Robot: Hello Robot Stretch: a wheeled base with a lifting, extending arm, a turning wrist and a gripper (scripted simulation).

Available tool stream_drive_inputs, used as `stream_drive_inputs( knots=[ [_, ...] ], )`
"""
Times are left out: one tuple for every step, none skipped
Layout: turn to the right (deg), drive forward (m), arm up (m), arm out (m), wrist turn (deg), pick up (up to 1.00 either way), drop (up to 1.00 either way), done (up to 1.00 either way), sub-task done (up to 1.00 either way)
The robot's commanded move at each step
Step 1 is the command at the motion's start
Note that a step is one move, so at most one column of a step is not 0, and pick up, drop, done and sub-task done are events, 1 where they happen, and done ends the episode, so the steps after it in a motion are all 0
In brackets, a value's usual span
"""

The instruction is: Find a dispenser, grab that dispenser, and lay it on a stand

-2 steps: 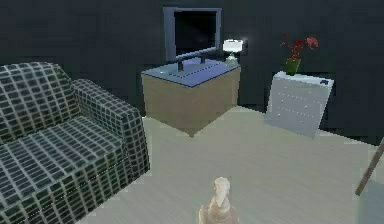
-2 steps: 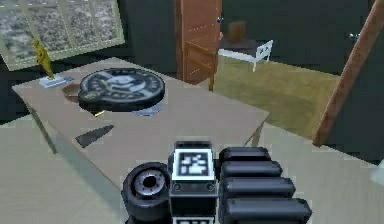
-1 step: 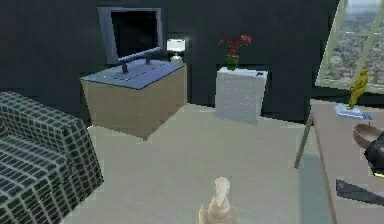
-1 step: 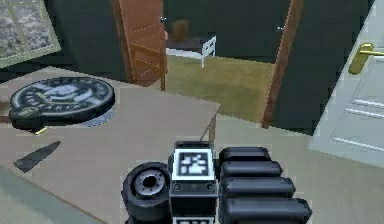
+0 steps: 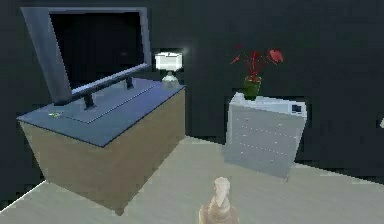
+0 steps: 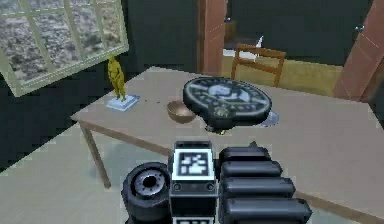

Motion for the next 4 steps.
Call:
stream_drive_inputs(
  knots=[
    [0.0,1.00,0.00,0.00,0.0,0.00,0.00,0.00,0.00],
    [3.0,0.00,0.00,0.00,0.0,0.00,0.00,0.00,0.00],
    [0.0,0.45,0.00,0.00,0.0,0.00,0.00,0.00,0.00],
    [-45.0,0.00,0.00,0.00,0.0,0.00,0.00,0.00,0.00]
  ],
)
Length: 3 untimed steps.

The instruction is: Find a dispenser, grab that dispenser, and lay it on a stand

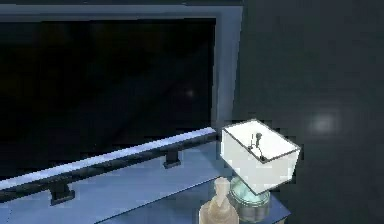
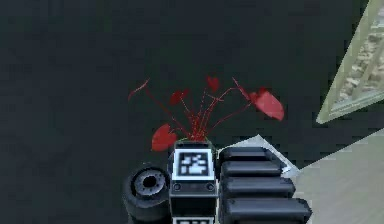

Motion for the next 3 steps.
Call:
stream_drive_inputs(
  knots=[
    [-45.0,0.00,0.00,0.00,0.0,0.00,0.00,0.00,0.00],
    [-45.0,0.00,0.00,0.00,0.0,0.00,0.00,0.00,0.00],
    [0.0,0.00,0.00,0.48,0.0,0.00,0.00,0.00,0.00]
  ],
)
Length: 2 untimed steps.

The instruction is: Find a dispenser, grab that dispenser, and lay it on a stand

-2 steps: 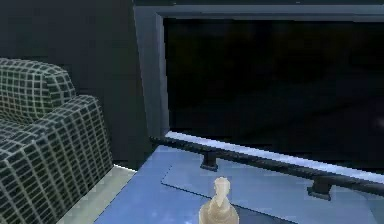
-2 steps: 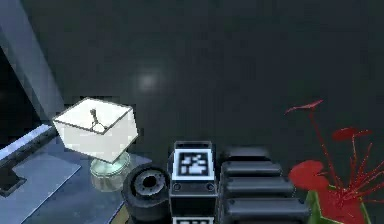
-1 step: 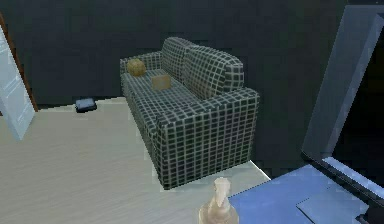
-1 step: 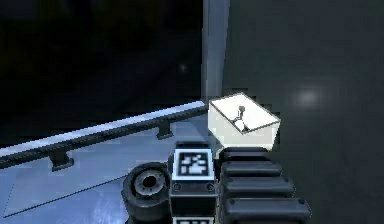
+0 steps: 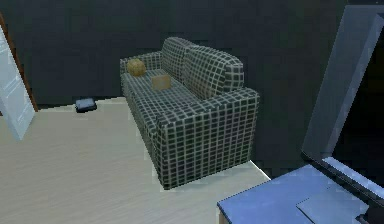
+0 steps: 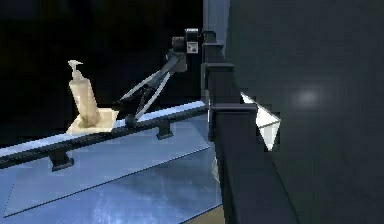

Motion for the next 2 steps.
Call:
stream_drive_inputs(
  knots=[
    [0.0,0.00,0.00,0.00,39.0,0.00,0.00,0.00,0.00],
    [0.0,0.00,0.00,0.00,39.0,0.00,0.00,0.00,0.00]
  ],
)
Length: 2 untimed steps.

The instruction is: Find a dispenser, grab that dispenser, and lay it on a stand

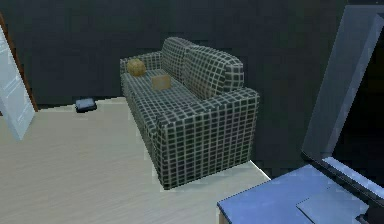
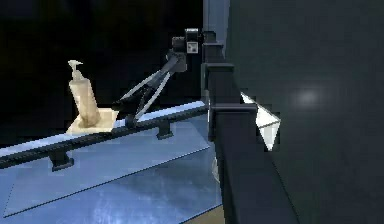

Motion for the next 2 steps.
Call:
stream_drive_inputs(
  knots=[
    [0.0,0.00,0.00,0.00,0.0,0.00,1.00,0.00,0.00],
    [0.0,0.00,0.00,-0.10,0.0,0.00,0.00,0.00,0.00]
  ],
)
